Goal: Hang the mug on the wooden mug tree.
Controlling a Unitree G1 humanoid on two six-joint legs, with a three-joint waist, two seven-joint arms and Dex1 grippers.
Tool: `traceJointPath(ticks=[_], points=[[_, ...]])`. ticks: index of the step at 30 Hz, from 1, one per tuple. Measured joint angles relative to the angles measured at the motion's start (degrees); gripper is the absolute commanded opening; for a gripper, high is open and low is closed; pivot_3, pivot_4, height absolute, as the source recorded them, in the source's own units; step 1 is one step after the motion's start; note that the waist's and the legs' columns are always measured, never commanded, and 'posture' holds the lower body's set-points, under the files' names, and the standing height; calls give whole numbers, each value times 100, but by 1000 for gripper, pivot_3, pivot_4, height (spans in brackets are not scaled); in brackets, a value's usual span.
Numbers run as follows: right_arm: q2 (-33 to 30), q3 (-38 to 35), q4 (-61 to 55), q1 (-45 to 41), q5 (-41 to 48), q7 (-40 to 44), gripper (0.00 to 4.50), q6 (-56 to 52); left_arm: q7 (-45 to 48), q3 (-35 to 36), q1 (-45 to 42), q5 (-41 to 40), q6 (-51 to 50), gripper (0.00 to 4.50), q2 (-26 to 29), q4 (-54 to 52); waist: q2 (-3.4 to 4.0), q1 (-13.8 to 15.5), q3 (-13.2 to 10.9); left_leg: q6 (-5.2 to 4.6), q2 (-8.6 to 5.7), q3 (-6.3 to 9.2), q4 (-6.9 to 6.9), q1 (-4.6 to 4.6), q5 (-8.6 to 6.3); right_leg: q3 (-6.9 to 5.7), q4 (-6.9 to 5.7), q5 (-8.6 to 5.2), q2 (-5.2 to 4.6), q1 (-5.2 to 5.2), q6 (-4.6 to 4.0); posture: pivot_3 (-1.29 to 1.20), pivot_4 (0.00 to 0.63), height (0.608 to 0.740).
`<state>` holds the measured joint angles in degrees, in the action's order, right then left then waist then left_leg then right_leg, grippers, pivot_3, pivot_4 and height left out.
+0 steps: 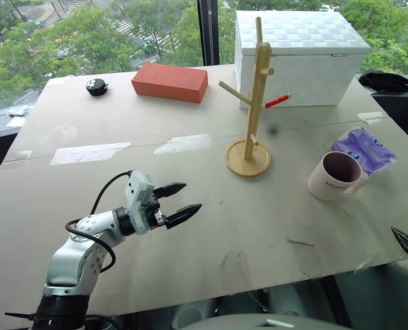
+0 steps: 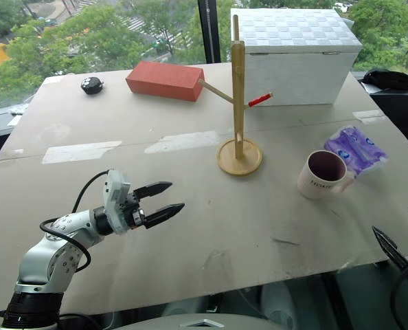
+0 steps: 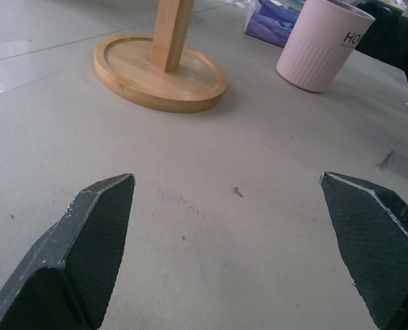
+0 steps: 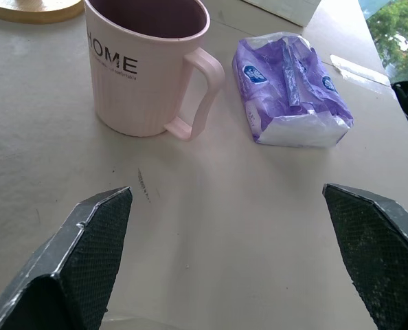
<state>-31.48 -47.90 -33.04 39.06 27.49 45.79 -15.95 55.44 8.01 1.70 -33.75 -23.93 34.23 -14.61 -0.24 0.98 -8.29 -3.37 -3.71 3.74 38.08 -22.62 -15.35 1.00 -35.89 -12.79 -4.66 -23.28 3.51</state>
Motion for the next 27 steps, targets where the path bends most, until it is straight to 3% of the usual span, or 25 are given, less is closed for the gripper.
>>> traceJointPath(ticks=[7, 13, 20, 23, 25, 27], points=[[138, 534, -389, -546, 186, -823, 4500, -727, 181, -81, -547, -209, -53, 4439, 19, -291, 2, 1, 2, 1, -2, 4, 4, -2, 1, -2, -1, 1, -1, 1, 0, 0, 150, 740], [319, 1453, -554, -1348, 30, -1896, 4500, -1477, 858, -458, -481, -260, 67, 4439, 221, -707, 4, -16, 1, 25, -3, -2, -4, -11, 15, 4, -1, 3, 5, -12, 3, 0, 150, 740], [378, 1892, -116, -2169, -203, -2487, 4500, -1689, 1033, -467, -426, -275, 116, 4439, 241, -724, 4, -13, 1, 15, -5, -6, 0, -10, 10, -3, -1, 4, 9, -10, 4, 0, 150, 740], [372, 2030, 140, -2366, -334, -2596, 3888, -1720, 1047, -466, -426, -300, 118, 4500, 246, -727, 4, -13, 1, 21, -4, -6, -1, -9, 14, -7, -2, 13, 13, -11, 20, 0, 150, 740], [372, 2113, 319, -2468, -412, -2609, 3097, -1713, 1048, -466, -431, -316, 118, 4500, 258, -736, 5, -15, 0, 25, -4, -7, -1, -9, 16, -8, -2, 14, 14, -10, 20, 0, 150, 740], [367, 2181, 531, -2597, -479, -2601, 3097, -1650, 1045, -466, -438, -347, 117, 4500, 265, -739, 5, -19, 0, 26, -5, -11, -1, -9, 17, -8, -2, 14, 16, -10, 21, 0, 150, 740]])
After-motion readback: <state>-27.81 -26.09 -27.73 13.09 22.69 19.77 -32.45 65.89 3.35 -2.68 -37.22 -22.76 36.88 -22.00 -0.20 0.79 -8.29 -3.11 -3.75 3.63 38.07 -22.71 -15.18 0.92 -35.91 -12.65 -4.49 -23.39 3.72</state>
